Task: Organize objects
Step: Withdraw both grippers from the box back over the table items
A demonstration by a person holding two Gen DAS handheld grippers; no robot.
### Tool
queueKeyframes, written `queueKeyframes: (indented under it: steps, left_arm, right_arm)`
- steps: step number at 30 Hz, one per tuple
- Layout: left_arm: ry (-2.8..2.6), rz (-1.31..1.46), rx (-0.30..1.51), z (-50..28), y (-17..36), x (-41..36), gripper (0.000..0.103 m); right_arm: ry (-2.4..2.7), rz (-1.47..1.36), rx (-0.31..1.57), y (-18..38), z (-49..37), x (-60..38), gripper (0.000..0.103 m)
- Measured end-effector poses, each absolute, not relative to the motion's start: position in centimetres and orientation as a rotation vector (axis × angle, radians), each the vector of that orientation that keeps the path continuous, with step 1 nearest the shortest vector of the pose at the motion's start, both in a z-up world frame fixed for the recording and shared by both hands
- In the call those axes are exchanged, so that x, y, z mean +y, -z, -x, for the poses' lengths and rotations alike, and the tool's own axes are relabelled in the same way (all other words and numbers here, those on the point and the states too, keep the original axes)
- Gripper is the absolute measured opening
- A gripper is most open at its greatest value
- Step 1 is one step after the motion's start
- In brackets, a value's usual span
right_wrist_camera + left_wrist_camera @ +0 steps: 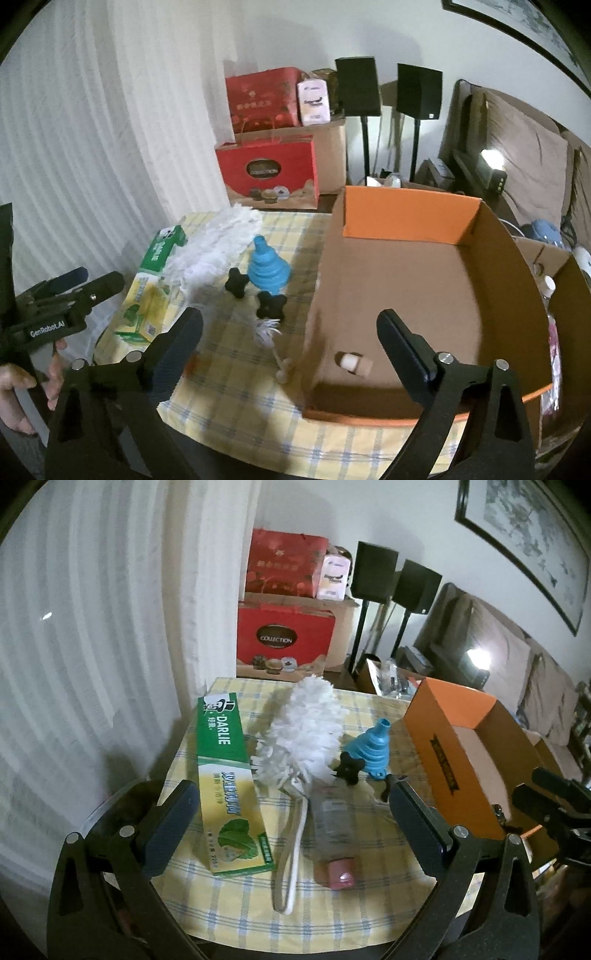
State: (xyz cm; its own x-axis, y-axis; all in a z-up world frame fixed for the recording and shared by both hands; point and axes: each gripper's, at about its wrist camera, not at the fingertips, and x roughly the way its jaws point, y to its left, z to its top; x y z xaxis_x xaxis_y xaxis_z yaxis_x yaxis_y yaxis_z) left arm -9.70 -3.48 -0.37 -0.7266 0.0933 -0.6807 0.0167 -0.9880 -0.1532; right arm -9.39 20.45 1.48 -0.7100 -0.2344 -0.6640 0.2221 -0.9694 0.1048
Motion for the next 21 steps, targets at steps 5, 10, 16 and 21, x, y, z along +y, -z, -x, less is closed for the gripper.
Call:
queueKeyframes:
  steps: [5, 10, 16, 21]
  left_arm:
    - [-2.861, 1.159, -0.225, 10.5, 0.9, -4.2, 0.103]
    - [-2.835, 1.178, -0.235, 11.0, 1.7, -4.4, 0.102]
    - [-2.788, 1.198, -0.227, 11.4, 2.7, -3.8, 0.100]
    - [-2.707, 1.211, -0.208, 11.4, 3.6, -1.7, 0.097]
  right_arm:
    - [2.670, -1.061, -0.007, -1.0, 10.5, 18.9, 0.087]
    - [2.644, -1.067, -0.014, -0.7, 11.6, 17.8, 0.079]
    - [2.598, -1.096, -0.043, 0.0, 13.9, 16.6, 0.071]
    - [2.570, -1.109, -0.050, 0.0, 16.0, 16.0, 0.067]
